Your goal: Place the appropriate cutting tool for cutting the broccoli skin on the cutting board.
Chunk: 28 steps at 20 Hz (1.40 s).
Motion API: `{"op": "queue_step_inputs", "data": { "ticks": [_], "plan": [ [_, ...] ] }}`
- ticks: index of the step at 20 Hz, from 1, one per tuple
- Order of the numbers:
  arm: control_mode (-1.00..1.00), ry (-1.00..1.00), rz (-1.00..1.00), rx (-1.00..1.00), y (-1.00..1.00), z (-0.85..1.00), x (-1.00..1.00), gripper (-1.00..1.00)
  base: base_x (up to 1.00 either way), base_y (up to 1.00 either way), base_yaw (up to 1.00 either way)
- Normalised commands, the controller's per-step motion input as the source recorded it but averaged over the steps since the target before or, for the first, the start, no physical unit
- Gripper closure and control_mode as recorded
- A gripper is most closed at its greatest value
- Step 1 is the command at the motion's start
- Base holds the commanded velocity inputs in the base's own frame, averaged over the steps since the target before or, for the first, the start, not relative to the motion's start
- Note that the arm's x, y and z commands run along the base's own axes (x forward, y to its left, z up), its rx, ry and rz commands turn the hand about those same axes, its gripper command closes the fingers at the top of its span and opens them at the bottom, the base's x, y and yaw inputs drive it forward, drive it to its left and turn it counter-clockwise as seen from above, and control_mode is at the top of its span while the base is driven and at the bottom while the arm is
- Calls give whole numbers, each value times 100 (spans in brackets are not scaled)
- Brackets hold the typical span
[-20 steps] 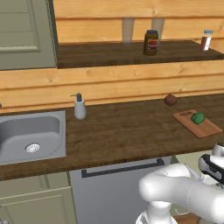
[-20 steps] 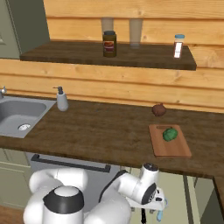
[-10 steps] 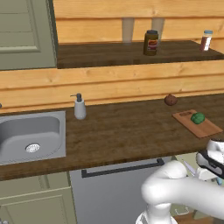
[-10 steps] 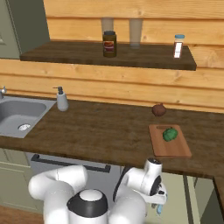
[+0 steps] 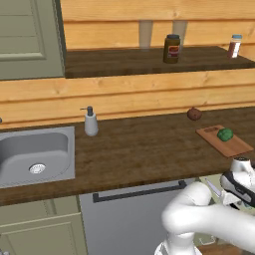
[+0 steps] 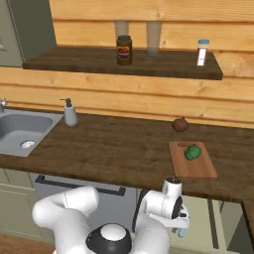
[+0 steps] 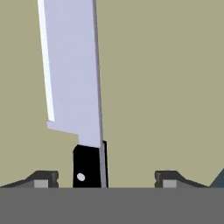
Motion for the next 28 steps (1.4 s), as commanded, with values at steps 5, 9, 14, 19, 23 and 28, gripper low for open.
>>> {"op": "queue_step_inputs", "data": {
  "ticks": [5, 9, 14, 19, 23, 28],
  "plan": [
    [-100, 0, 0, -5, 61, -36, -16, 100, 0, 0, 0],
    [-100, 4, 0, 0, 31, -3, -44, 100, 0, 0, 0],
    [-100, 4, 0, 0, 16, 0, -64, 100, 0, 0, 0],
    [-100, 3, 0, 0, 8, 0, -72, 100, 0, 0, 0],
    [-100, -3, 0, 0, -4, 64, -71, 100, 0, 0, 0],
    [-100, -9, 0, 0, -27, 100, -61, 100, 0, 0, 0]
  ]
}}
